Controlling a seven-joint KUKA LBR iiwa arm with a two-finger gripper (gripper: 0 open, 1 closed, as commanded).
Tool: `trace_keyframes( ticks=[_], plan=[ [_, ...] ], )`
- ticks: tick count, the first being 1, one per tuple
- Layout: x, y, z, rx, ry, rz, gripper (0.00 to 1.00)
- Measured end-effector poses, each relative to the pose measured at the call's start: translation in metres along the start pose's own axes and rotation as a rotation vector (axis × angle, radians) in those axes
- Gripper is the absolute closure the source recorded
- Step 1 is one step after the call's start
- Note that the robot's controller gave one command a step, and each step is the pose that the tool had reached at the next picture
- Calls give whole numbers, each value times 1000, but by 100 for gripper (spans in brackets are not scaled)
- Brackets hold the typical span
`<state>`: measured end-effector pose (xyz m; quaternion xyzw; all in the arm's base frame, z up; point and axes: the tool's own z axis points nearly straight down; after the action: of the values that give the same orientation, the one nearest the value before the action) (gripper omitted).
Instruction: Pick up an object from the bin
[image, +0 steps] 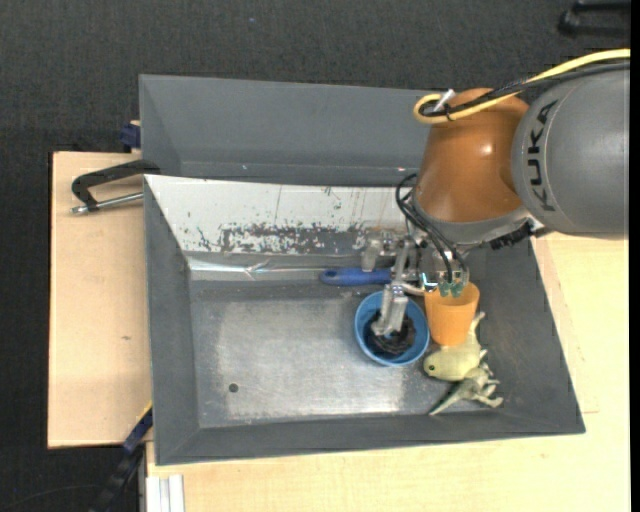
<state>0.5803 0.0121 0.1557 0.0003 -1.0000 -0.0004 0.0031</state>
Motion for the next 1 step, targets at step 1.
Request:
trace_keyframes(
  ticks=[1],
  plan=[
    [12, -12, 86, -3, 3, -227, 0]
  ],
)
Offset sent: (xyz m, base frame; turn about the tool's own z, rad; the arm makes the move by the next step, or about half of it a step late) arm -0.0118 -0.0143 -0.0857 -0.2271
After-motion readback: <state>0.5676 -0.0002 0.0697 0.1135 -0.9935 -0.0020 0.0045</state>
